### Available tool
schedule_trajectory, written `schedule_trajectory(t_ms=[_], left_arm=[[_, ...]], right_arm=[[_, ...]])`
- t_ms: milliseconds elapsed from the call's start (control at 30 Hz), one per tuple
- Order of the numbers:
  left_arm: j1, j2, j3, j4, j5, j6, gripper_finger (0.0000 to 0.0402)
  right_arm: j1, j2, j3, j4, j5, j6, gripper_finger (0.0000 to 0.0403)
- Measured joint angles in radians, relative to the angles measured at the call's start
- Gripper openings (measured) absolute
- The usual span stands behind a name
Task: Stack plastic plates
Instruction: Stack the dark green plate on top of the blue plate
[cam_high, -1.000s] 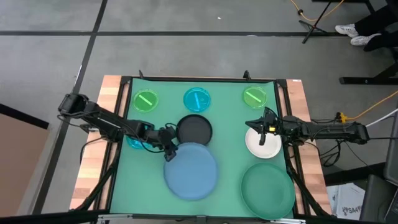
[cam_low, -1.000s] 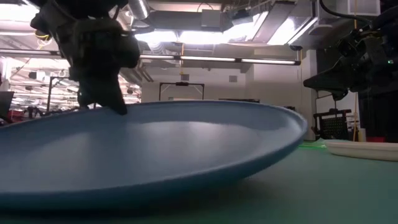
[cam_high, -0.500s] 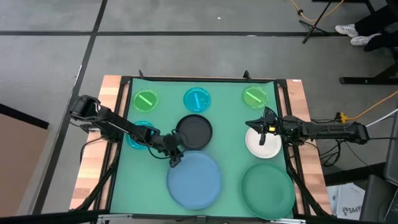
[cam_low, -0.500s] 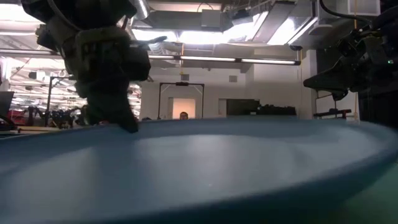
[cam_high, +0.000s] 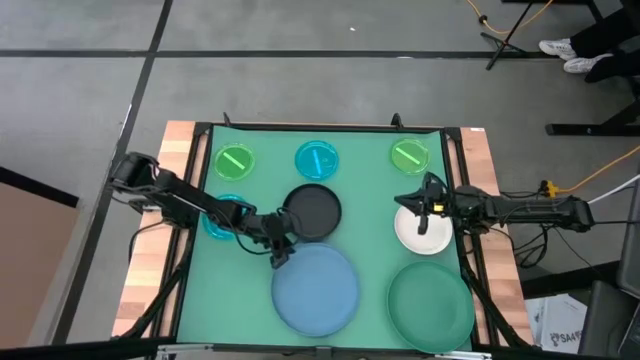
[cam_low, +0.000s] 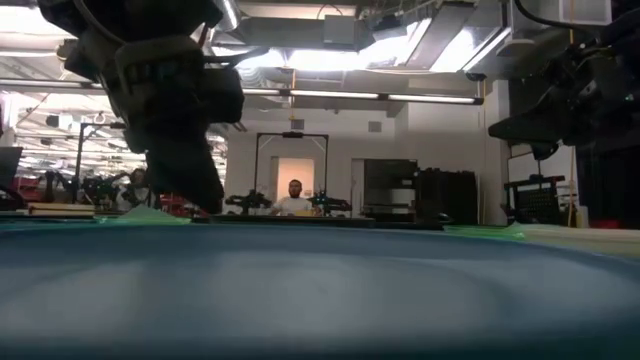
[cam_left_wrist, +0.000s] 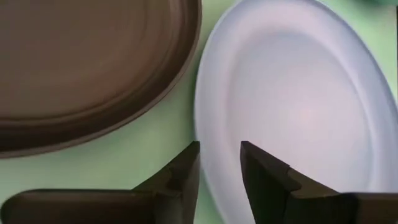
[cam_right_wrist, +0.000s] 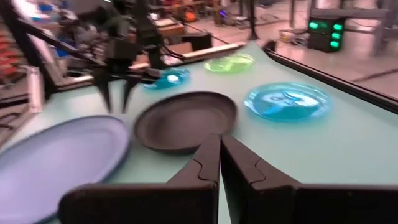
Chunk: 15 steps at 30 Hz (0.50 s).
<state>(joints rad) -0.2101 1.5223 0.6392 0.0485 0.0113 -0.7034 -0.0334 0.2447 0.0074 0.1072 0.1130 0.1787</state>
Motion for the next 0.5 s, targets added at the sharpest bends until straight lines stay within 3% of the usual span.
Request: schedule_trajectory(t_ms=[200, 500], left_arm=[[-0.042, -0.076, 0.000, -0.075, -0.079, 0.053, 0.0113], [-0.187, -0.096, 0.000, 0.108, -0.373, 0.244, 0.0113]], right_arm=[[0.003, 0.017, 0.078, -0.041, -0.027, -0.013, 0.0010], [0.112, 0.160, 0.270, -0.237, -0.011, -0.029, 0.0010]])
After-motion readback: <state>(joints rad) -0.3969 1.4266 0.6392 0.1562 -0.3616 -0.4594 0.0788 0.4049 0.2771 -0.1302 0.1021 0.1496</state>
